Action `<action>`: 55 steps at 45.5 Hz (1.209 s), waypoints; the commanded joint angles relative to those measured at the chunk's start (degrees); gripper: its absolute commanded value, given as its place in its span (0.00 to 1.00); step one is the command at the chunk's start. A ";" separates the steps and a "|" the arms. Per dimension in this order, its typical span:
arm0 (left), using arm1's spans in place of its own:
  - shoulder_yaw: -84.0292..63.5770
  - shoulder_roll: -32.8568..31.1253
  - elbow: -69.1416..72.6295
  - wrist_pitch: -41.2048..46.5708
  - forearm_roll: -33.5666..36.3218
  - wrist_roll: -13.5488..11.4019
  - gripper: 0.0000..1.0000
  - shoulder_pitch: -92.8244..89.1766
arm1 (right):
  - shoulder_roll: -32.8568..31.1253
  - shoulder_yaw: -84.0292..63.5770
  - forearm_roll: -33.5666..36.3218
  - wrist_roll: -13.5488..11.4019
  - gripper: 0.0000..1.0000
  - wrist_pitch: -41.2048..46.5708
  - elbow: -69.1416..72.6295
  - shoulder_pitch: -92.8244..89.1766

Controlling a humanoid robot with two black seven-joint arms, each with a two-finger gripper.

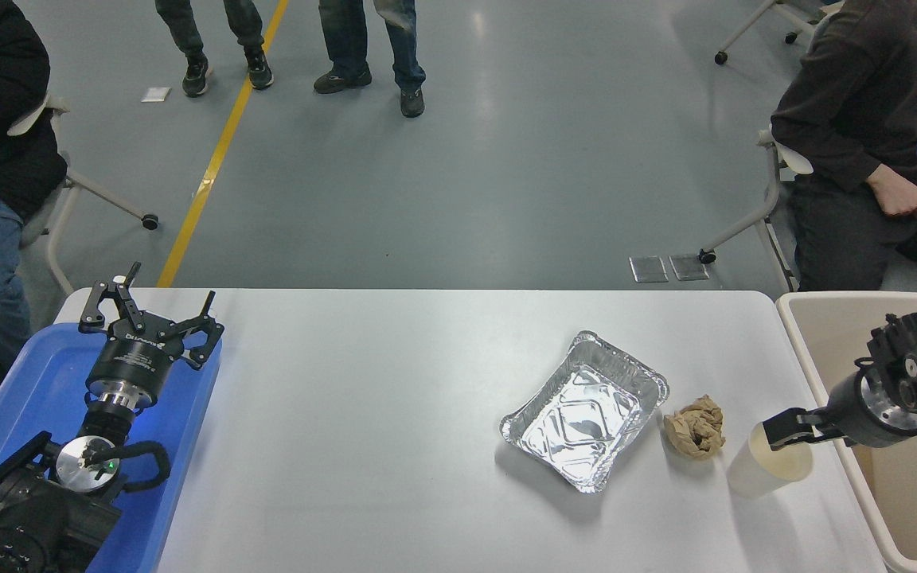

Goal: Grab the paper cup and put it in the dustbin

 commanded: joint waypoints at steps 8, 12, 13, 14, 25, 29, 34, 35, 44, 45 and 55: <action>0.07 0.00 -0.02 0.00 0.00 0.00 0.99 -0.01 | -0.61 1.67 0.21 0.52 0.19 -0.05 -0.73 -1.78; 0.07 0.00 -0.02 0.00 0.00 0.00 0.99 -0.01 | -0.79 1.76 0.13 0.60 0.00 -0.05 -0.73 -1.78; 0.07 0.00 -0.02 0.00 0.00 0.00 0.99 -0.01 | -0.79 1.76 0.13 0.60 0.00 -0.05 -0.73 -1.78; -0.01 0.00 -0.02 0.00 0.00 0.00 0.99 -0.01 | -0.79 1.76 0.13 0.60 0.00 -0.05 -0.73 -1.78; 0.07 0.00 -0.02 0.00 0.00 0.00 0.99 -0.01 | -0.96 1.49 0.39 1.22 0.00 0.04 -0.12 -0.91; 0.16 0.00 -0.02 0.00 0.00 0.00 0.99 -0.01 | -1.40 1.14 0.39 1.39 0.00 0.13 0.67 -0.20; 0.25 0.00 -0.02 0.00 0.00 0.09 0.99 -0.01 | -1.84 0.00 0.56 1.66 0.00 0.30 3.39 2.87; 0.25 0.09 -0.02 0.00 0.00 0.09 0.99 -0.01 | -1.93 -0.44 0.74 1.66 0.00 0.30 4.27 3.74; 0.25 0.09 -0.02 0.00 0.00 0.09 0.99 -0.01 | -3.07 -10.97 3.47 2.10 0.00 1.09 15.87 22.27; 0.25 0.09 -0.02 0.00 0.00 0.09 0.99 -0.01 | -2.90 -12.29 3.47 2.36 0.00 1.62 16.58 24.65; 0.25 0.09 -0.02 0.00 0.00 0.09 0.99 0.08 | -1.49 -18.54 3.29 6.14 0.00 16.11 19.30 49.70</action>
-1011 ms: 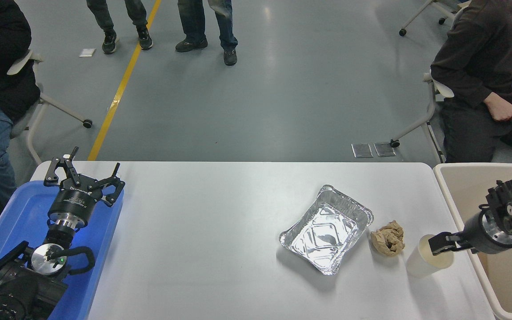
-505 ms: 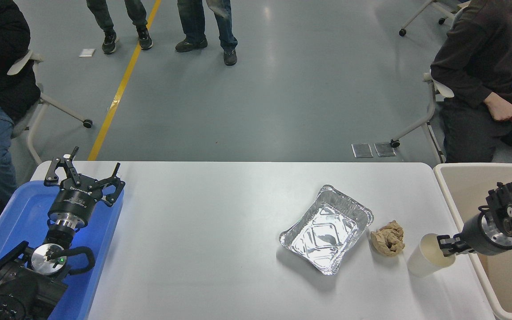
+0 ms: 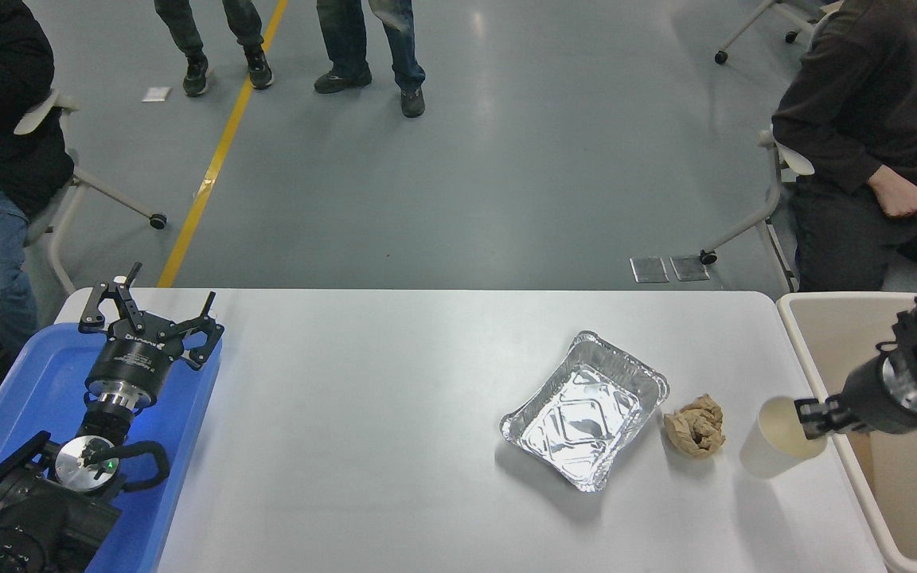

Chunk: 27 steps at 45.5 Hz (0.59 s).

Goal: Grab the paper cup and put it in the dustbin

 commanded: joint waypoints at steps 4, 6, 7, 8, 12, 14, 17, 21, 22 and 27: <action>0.01 0.01 0.01 0.00 -0.01 -0.02 0.99 0.10 | 0.89 -6.63 0.23 2.68 0.00 17.63 5.61 30.99; 0.10 0.01 0.01 0.00 -0.01 -0.02 0.99 0.10 | 1.33 -6.72 0.14 2.68 0.00 19.39 5.87 33.37; 0.10 0.01 0.01 0.00 -0.01 -0.02 0.99 0.10 | 1.77 -6.98 0.23 2.68 0.00 19.83 5.96 34.25; 0.10 0.01 0.01 0.00 -0.01 -0.02 0.99 0.10 | 2.21 -7.33 0.23 2.68 0.00 20.19 6.05 35.13; 0.10 0.01 0.01 0.00 -0.01 -0.02 0.99 0.10 | 3.44 -9.09 0.14 2.68 0.00 20.89 6.66 37.68; 0.10 0.01 0.01 0.00 -0.01 -0.02 0.99 0.10 | 3.53 -9.62 0.14 2.68 0.00 21.59 7.02 39.00; 0.10 0.01 0.01 0.00 -0.01 -0.02 0.99 0.10 | 3.53 -9.80 0.06 2.68 0.00 22.91 7.10 40.93; 0.10 0.09 0.01 0.00 -0.01 -0.02 0.99 0.10 | 3.45 -9.80 -0.29 2.42 0.00 23.62 7.11 41.81; 0.10 0.01 0.01 0.00 -0.01 -0.02 0.99 0.10 | 3.44 -9.80 -0.30 2.42 0.00 23.53 7.11 41.81; 0.10 0.01 0.01 0.00 -0.01 -0.02 0.99 0.10 | 2.66 -10.41 -2.84 2.16 0.00 22.74 6.23 40.68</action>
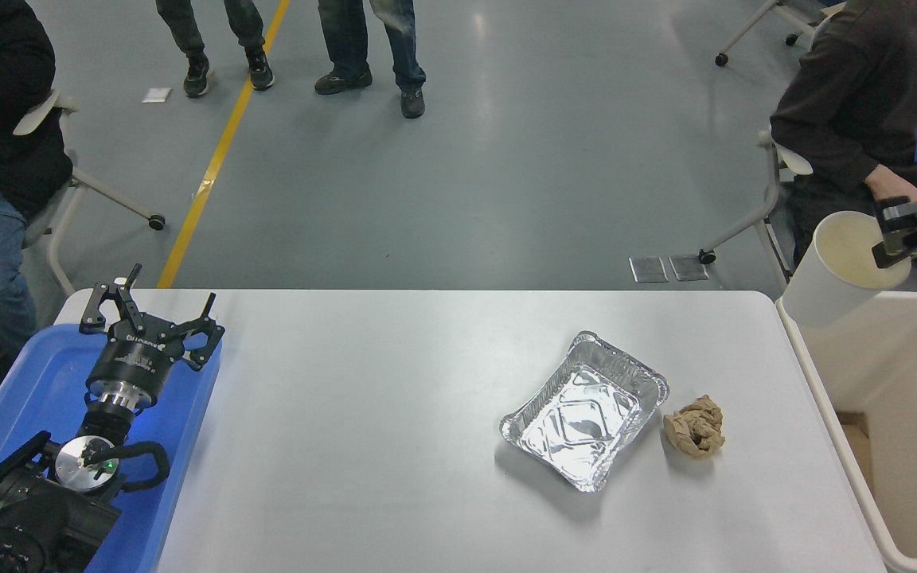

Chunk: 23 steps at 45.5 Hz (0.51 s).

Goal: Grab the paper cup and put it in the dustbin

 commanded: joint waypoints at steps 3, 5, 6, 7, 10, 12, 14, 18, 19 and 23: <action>-0.08 0.00 0.00 0.00 0.00 -0.01 0.99 0.01 | -2.07 -2.05 -5.20 -0.43 0.00 -0.10 -1.65 1.21; -0.08 0.00 0.00 0.00 0.00 -0.01 0.99 0.01 | -3.57 -2.84 -6.70 -0.43 0.00 -2.47 -2.88 -1.33; -0.08 0.00 0.00 0.00 0.00 -0.01 0.99 0.01 | -4.27 -3.36 -7.31 -0.51 0.00 -3.87 -3.76 -2.74; -0.08 0.00 0.00 0.00 0.00 -0.10 0.99 0.01 | -4.71 -4.06 -7.84 -0.51 0.00 -5.71 -4.72 -4.23; -0.08 0.00 0.00 0.00 -0.09 -0.10 0.99 0.01 | -5.77 -6.35 -8.11 -0.51 0.00 -11.95 -8.59 -9.06; -0.17 0.00 0.00 0.00 -0.01 -0.10 0.99 0.01 | -6.56 -7.49 -8.02 -0.51 0.00 -16.34 -11.49 -13.01; -0.17 0.00 0.00 0.00 -0.01 -0.10 0.99 0.01 | -7.70 -8.11 -7.76 -0.51 0.00 -20.56 -14.47 -17.76; -0.17 0.00 0.00 0.00 -0.09 -0.10 0.99 0.01 | -11.04 -7.32 -7.49 -0.60 0.00 -28.21 -21.41 -28.13; -0.17 0.00 0.00 0.00 -0.01 -0.10 0.99 0.01 | -11.92 -6.97 -7.49 -0.69 0.00 -30.15 -23.61 -30.85; -0.17 0.00 0.00 0.00 -0.09 -0.10 0.99 0.01 | -14.38 -2.59 -6.18 -0.69 0.00 -37.53 -32.84 -44.82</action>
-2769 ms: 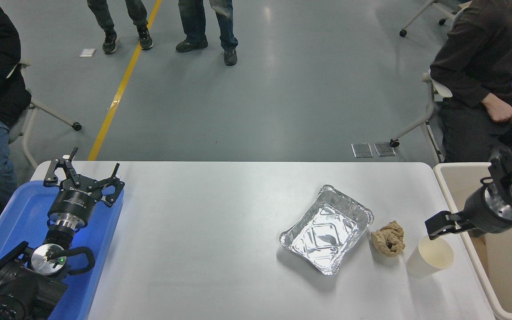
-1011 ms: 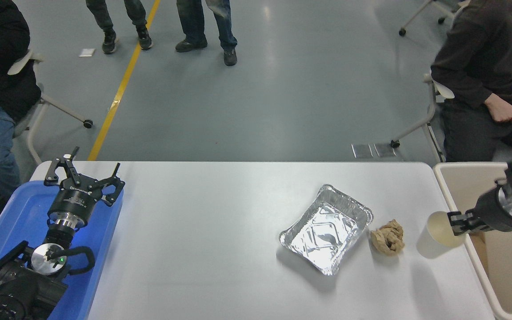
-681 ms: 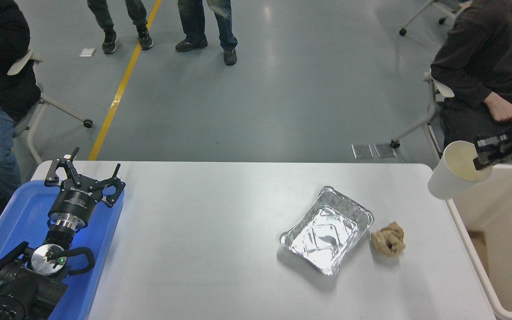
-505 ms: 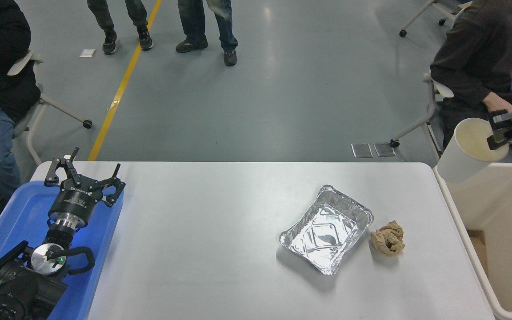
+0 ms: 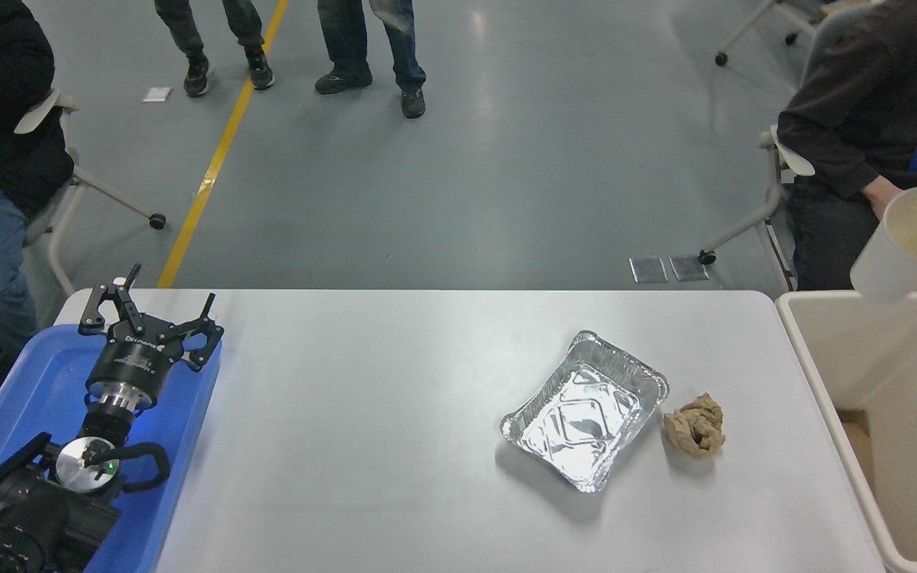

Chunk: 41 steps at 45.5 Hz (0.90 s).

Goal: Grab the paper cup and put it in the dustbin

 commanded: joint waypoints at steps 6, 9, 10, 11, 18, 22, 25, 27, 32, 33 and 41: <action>-0.03 0.00 0.00 0.00 0.04 -0.01 0.99 -0.01 | -6.51 14.72 9.53 -0.17 0.00 -23.27 -30.33 -47.10; -0.03 0.00 0.00 0.00 -0.04 -0.01 0.99 -0.01 | -6.25 21.13 12.35 -0.17 0.00 -23.89 -36.66 -57.56; -0.03 0.00 0.00 0.00 -0.04 -0.01 0.99 -0.01 | -5.99 23.24 12.88 -0.08 0.00 -24.06 -39.03 -60.72; -0.03 0.00 0.00 0.00 0.04 -0.01 0.99 -0.01 | -5.63 25.53 12.98 -0.17 0.00 -24.06 -41.14 -63.98; -0.03 0.00 0.00 0.00 0.04 -0.01 0.99 -0.01 | 0.87 40.57 12.89 -0.51 0.00 -24.24 -51.27 -80.52; -0.03 0.00 0.00 0.00 -0.04 -0.01 0.99 -0.01 | 2.54 42.42 12.71 -2.18 0.00 -24.41 -51.62 -82.20; -0.03 -0.09 0.00 0.00 0.05 -0.01 0.99 -0.01 | 3.77 42.51 12.97 -3.24 0.00 -24.68 -51.71 -83.25; -0.03 -0.09 0.00 0.00 0.04 -0.01 0.99 -0.01 | 4.82 42.51 12.98 -3.50 0.00 -24.77 -51.71 -84.48; -0.03 -0.09 0.00 0.00 0.05 -0.01 0.99 -0.01 | 6.15 42.51 12.98 -4.03 0.00 -24.94 -51.80 -85.45; -0.03 -0.09 0.00 0.00 0.05 -0.01 0.99 -0.10 | 6.23 42.51 12.98 -4.12 0.00 -24.94 -51.71 -85.45; -0.03 -0.09 0.00 0.00 0.04 -0.01 0.99 -0.10 | 6.23 42.42 13.41 -4.21 0.77 -24.76 -51.62 -84.93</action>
